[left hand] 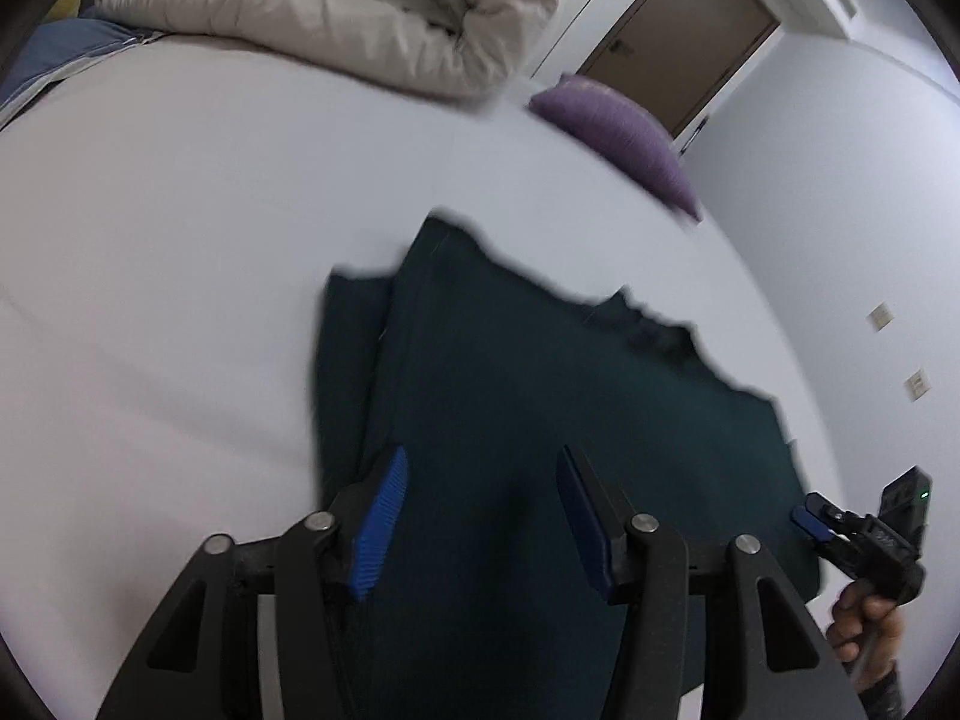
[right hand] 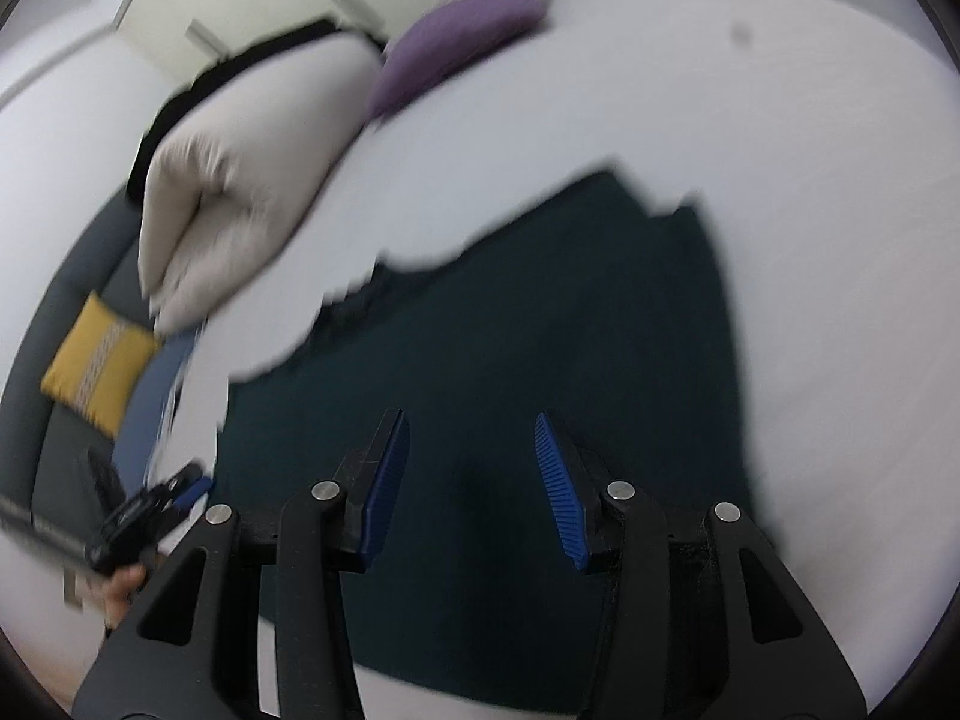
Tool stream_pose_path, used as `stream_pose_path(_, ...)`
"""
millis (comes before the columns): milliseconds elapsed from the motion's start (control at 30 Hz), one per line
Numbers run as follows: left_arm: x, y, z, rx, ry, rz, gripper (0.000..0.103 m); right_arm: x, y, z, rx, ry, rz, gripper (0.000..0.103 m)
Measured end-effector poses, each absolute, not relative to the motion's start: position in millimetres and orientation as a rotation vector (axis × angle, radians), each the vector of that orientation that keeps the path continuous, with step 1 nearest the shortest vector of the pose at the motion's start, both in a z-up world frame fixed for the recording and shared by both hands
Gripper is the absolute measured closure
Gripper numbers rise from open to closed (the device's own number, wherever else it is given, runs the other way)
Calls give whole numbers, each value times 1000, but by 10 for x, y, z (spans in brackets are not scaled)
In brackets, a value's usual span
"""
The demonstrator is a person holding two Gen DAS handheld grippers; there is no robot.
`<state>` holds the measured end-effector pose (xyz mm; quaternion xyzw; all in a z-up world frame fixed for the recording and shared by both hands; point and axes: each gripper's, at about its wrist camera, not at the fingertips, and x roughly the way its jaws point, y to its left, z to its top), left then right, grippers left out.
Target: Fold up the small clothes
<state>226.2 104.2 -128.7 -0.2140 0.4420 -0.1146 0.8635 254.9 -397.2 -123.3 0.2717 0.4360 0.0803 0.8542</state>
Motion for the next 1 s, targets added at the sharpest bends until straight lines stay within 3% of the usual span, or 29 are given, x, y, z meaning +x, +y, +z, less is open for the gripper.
stream_pose_path(67,2205,1075,-1351,-412,912,-232,62,2528,-3923,-1394,550,954,155,64)
stream_pose_path(167,2096,1168,-1330,-402,901,-237,64,2417,-4083,-1461,585,901,146,66)
stream_pose_path(267,1963,1251,-1288,-359,895,-152,57,2088,-4286,-1470,667,848,40,64)
stream_pose_path(433,1615,974,-1069,-287,827,-187,56,1815,-4064,-1277,741,794,87,61)
stream_pose_path(567,1438,295,-989,-118,812,-261,47,1840,-3195,-1333,775,870,383,61)
stream_pose_path(733,1553,80,-1347,-5,906,-189,47,1976,-2559,-1895,843,1019,479,63)
stream_pose_path(767,1538,116,-1353,-5,903,-191,47,1977,-2550,-1960,852,1016,476,69)
stream_pose_path(1000,1531,141,-1359,7,911,-197,47,1585,-3573,-2048,1020,870,324,72)
